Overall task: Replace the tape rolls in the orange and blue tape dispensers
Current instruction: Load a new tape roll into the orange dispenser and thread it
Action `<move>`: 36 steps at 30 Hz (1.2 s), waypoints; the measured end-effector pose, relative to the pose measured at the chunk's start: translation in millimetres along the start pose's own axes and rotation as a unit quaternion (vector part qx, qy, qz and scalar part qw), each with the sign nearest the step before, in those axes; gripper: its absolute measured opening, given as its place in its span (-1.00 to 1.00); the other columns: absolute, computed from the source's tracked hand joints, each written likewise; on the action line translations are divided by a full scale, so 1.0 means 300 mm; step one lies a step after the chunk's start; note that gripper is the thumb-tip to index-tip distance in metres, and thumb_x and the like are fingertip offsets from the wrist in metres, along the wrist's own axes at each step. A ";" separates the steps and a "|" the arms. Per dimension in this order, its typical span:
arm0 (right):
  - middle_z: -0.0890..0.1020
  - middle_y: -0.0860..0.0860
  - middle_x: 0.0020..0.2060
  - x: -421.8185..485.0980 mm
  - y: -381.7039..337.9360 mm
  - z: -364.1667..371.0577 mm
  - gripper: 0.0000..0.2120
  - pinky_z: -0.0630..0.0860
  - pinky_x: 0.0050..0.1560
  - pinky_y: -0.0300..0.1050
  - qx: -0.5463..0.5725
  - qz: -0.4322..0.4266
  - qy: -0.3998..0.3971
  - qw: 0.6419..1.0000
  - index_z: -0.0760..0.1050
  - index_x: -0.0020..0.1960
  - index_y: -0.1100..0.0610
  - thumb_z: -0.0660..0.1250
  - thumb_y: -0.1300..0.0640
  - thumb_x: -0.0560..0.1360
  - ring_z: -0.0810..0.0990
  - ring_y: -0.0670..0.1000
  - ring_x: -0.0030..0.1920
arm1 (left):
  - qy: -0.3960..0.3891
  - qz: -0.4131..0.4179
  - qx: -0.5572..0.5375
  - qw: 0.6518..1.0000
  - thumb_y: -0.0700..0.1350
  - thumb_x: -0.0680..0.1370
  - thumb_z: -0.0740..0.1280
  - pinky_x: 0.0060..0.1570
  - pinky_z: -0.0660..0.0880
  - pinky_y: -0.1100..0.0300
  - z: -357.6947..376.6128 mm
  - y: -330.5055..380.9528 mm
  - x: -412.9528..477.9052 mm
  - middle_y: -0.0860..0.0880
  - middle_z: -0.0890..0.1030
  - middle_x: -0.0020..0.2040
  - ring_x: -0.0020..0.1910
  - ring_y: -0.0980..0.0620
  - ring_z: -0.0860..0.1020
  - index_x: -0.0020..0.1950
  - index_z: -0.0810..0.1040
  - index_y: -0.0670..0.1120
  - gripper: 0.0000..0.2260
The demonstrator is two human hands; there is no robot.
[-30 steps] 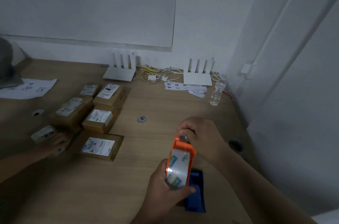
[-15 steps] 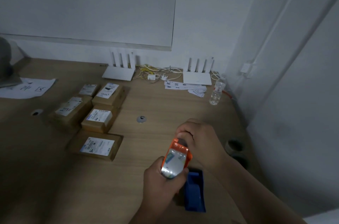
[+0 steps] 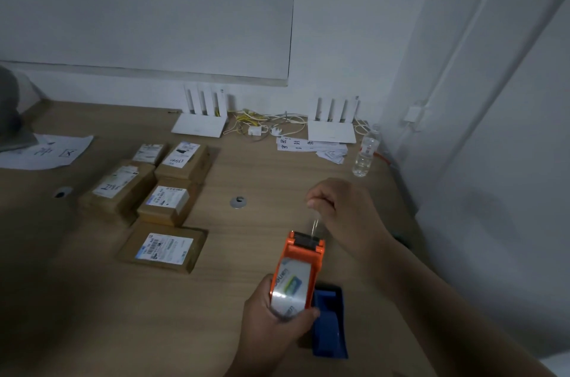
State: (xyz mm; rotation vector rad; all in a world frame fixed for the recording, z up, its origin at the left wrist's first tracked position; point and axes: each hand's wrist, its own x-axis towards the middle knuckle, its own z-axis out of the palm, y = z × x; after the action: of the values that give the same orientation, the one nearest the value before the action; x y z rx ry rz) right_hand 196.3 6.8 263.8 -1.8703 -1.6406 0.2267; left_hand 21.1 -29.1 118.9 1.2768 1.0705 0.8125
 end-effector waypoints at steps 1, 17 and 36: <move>0.70 -0.04 -0.16 0.005 0.002 -0.005 -0.90 0.33 -0.15 -0.51 0.001 0.008 -0.005 1.000 0.67 -0.13 0.11 0.37 0.18 0.49 0.60 -0.11 -0.14 | -0.004 0.006 0.008 1.000 0.02 0.05 0.63 -0.22 0.65 0.35 0.001 -0.001 -0.003 -0.01 0.79 -0.12 -0.24 0.14 0.73 -0.06 0.65 0.00 -0.51; 0.69 -0.06 -0.13 0.012 -0.042 -0.044 -0.88 0.31 -0.13 -0.52 -0.005 -0.007 0.013 1.000 0.66 -0.10 0.12 0.35 0.18 0.51 0.55 -0.14 -0.13 | 0.068 0.039 0.032 0.996 0.02 0.15 0.65 -0.20 0.67 0.14 0.006 0.022 -0.021 -0.03 0.78 -0.30 -0.30 0.01 0.74 -0.19 0.71 -0.01 -0.70; 0.57 -0.21 -0.34 0.113 0.065 -0.047 -0.93 0.41 -0.18 -0.27 0.019 0.029 0.001 0.999 0.68 -0.11 0.11 0.41 0.18 0.47 0.50 -0.27 -0.30 | 0.042 0.100 0.016 0.994 -0.04 0.04 0.69 -0.32 0.56 0.52 0.019 0.082 -0.083 0.12 0.78 -0.30 -0.39 0.27 0.68 -0.12 0.67 0.05 -0.54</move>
State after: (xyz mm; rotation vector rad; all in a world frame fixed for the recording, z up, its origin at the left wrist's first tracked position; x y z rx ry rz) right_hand 226.8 33.3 273.2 -1.8897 -1.5717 0.2775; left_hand 20.5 -50.4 147.3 1.4023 1.0363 1.0105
